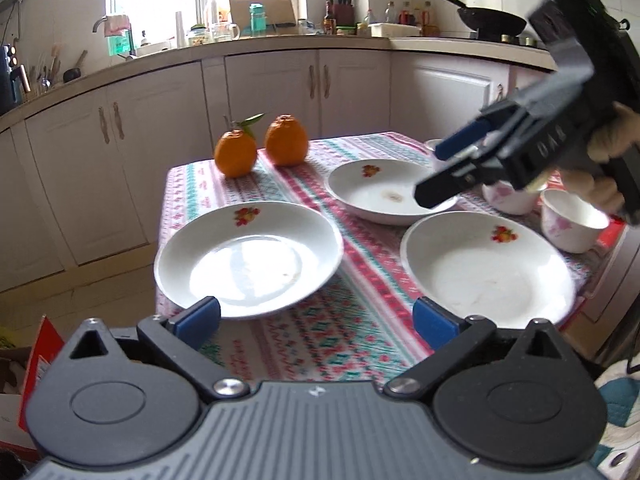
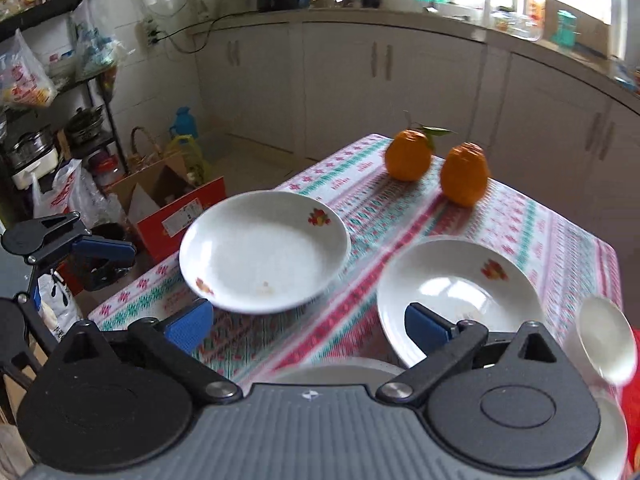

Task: Organize plates and bowls
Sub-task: 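Move the right tool over to the large white plate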

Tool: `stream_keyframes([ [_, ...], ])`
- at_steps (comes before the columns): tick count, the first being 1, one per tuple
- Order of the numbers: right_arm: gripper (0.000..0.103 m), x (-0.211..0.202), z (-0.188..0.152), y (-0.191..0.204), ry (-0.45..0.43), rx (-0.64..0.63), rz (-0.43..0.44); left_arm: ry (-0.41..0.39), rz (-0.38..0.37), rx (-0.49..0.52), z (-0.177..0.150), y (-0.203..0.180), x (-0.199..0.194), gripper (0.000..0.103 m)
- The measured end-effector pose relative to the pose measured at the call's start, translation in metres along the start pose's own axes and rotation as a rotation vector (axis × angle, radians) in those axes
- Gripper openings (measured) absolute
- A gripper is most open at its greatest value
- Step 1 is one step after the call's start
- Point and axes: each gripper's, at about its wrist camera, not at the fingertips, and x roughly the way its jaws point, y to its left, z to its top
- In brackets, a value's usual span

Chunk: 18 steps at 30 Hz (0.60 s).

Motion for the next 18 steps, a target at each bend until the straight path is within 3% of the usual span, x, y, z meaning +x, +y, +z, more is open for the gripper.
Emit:
stream_keyframes([
  [11, 0.103, -0.047, -0.086, -0.001, 0.008, 0.067, -0.128, 0.023, -0.088, 0.061, -0.003, -0.048, 0.001, 0.102],
  [18, 0.103, -0.053, -0.099, -0.017, 0.011, 0.118, -0.113, 0.064, -0.174, 0.069, -0.008, -0.072, 0.012, 0.102],
])
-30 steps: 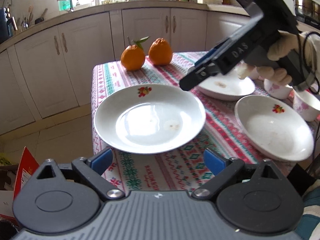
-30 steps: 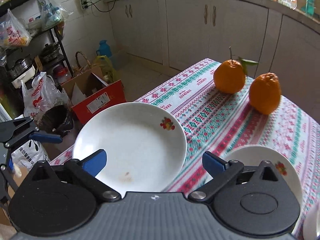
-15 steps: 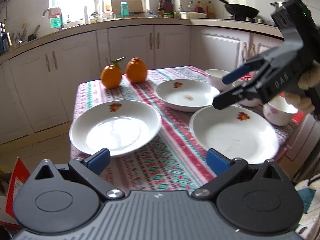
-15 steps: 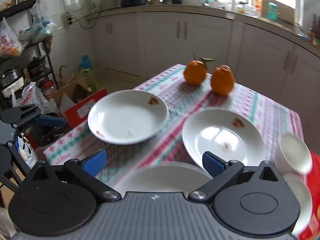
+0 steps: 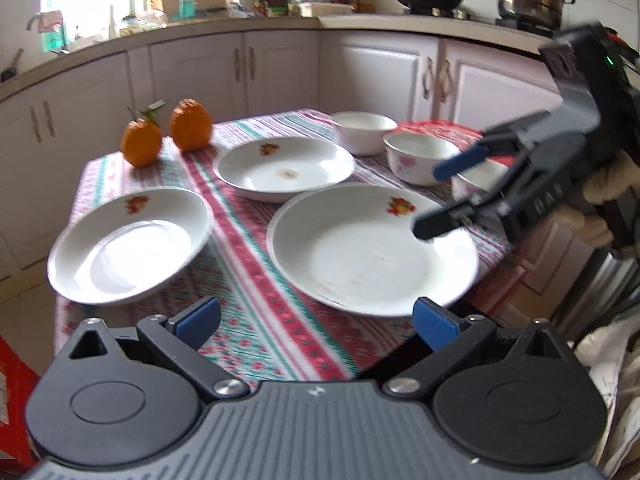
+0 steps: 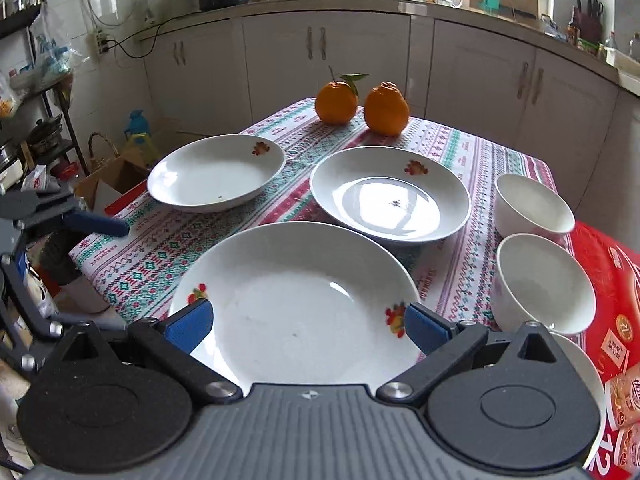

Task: Organize plates and bowls
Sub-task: 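Move the right tool over to the large white plate, then close the right tool on the large plate's rim and lift it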

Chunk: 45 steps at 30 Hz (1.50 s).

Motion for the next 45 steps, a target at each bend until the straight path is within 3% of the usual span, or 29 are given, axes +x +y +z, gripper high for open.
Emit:
stream_keyframes([
  [8, 0.103, 0.007, 0.008, -0.02, 0.023, 0.004, 0.015, 0.049, -0.053, 0.049, -0.006, -0.019, 0.02, 0.102],
  [12, 0.103, 0.016, 0.011, -0.029, 0.059, 0.038, 0.056, 0.056, -0.045, 0.083, -0.008, -0.023, 0.03, 0.102],
  [25, 0.102, 0.048, 0.031, -0.06, 0.177, 0.137, 0.137, 0.05, -0.088, 0.061, -0.008, -0.02, 0.049, 0.102],
  [41, 0.071, 0.085, 0.043, -0.078, 0.333, 0.128, 0.197, 0.043, -0.102, 0.077, -0.003, -0.023, 0.051, 0.102],
  [45, 0.068, 0.09, 0.043, -0.077, 0.356, 0.124, 0.225, 0.044, -0.109, 0.086, -0.002, -0.024, 0.051, 0.102],
])
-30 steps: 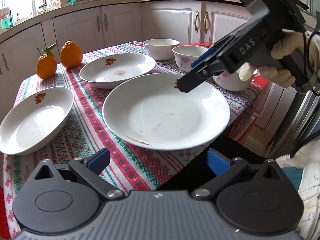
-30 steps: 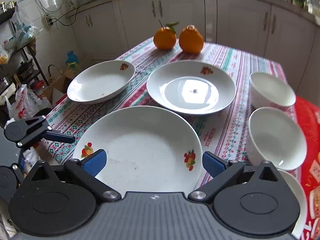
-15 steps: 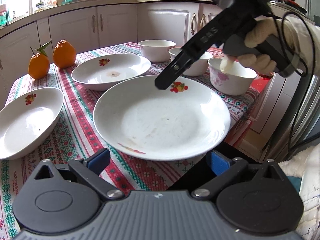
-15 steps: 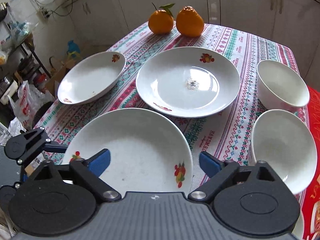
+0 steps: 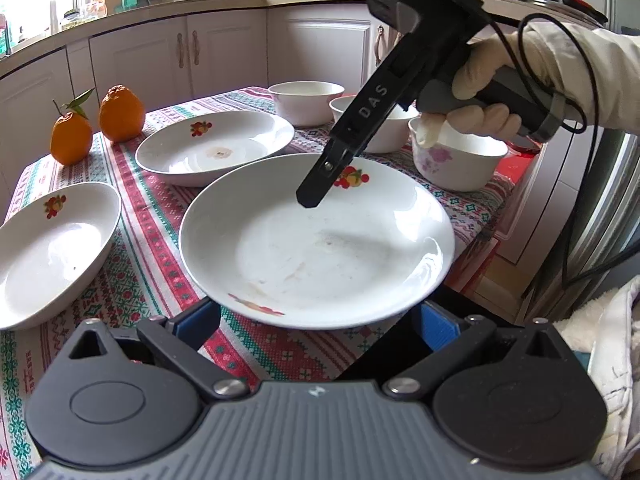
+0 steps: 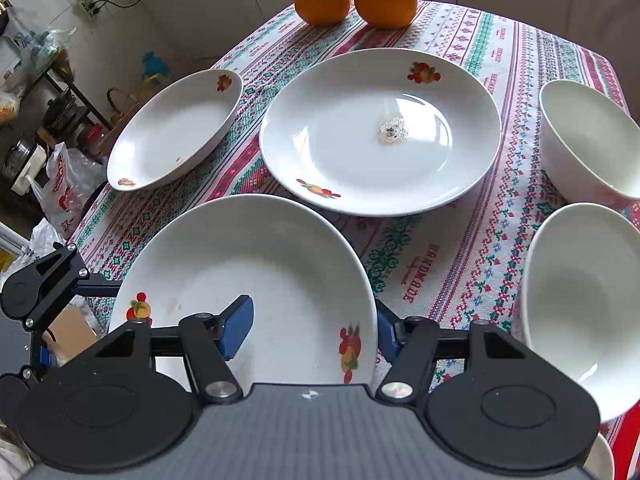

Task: Organize plates and bowls
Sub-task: 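Close the right tool on the large plate's rim and lift it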

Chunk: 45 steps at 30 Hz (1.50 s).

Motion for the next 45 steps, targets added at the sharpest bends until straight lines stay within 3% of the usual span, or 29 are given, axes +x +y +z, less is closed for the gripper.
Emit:
stream_keyframes([
  [17, 0.068, 0.001, 0.007, -0.011, 0.022, 0.018, 0.067, 0.028, -0.018, -0.006, 0.004, 0.003, 0.004, 0.101],
  [36, 0.068, 0.003, 0.007, 0.001, 0.014, 0.014, 0.05, 0.046, -0.055, -0.02, 0.004, 0.015, -0.001, 0.1],
  [45, 0.068, 0.004, 0.006, 0.002, 0.011, 0.006, 0.037, 0.061, -0.072, -0.013, 0.002, 0.017, -0.001, 0.088],
])
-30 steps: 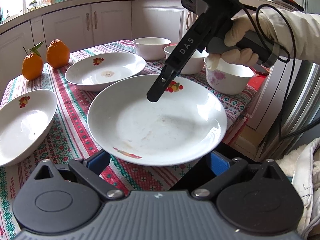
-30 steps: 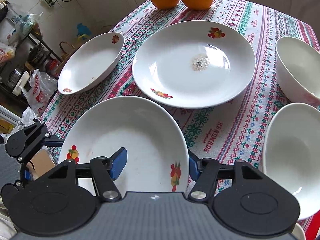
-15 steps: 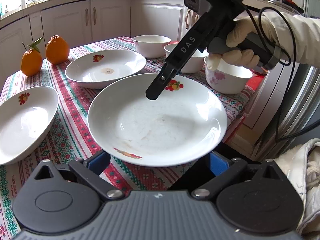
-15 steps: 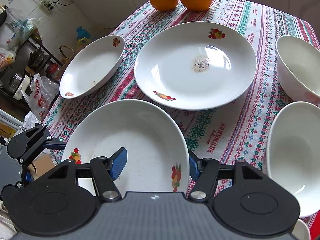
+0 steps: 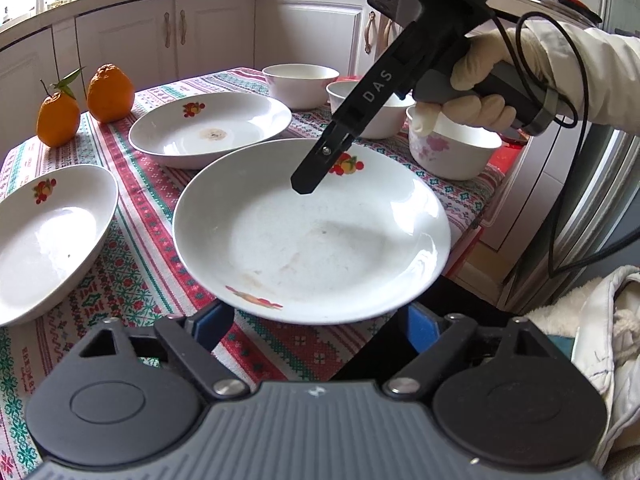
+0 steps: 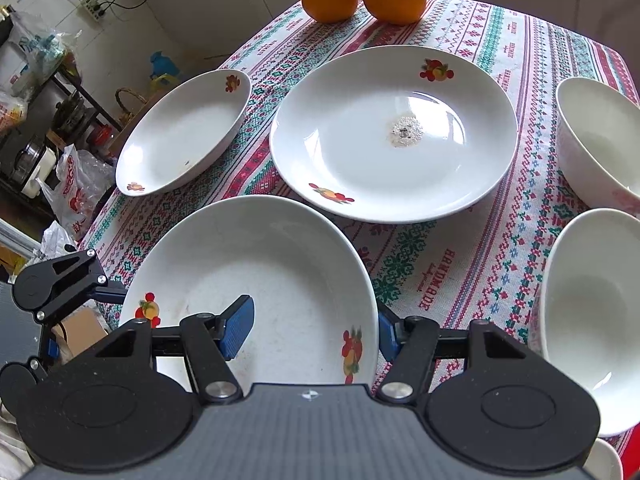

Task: Organize plates and bowls
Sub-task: 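Close the right tool on the large plate's rim and lift it, then lower the held plate with the right tool onto another white plate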

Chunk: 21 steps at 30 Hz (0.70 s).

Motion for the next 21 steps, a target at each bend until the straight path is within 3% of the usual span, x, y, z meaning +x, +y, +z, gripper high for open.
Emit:
stream_keyframes([
  [21, 0.068, -0.007, 0.013, 0.017, -0.031, -0.037, 0.032, 0.002, 0.028, -0.014, -0.002, 0.008, -0.018, 0.084],
])
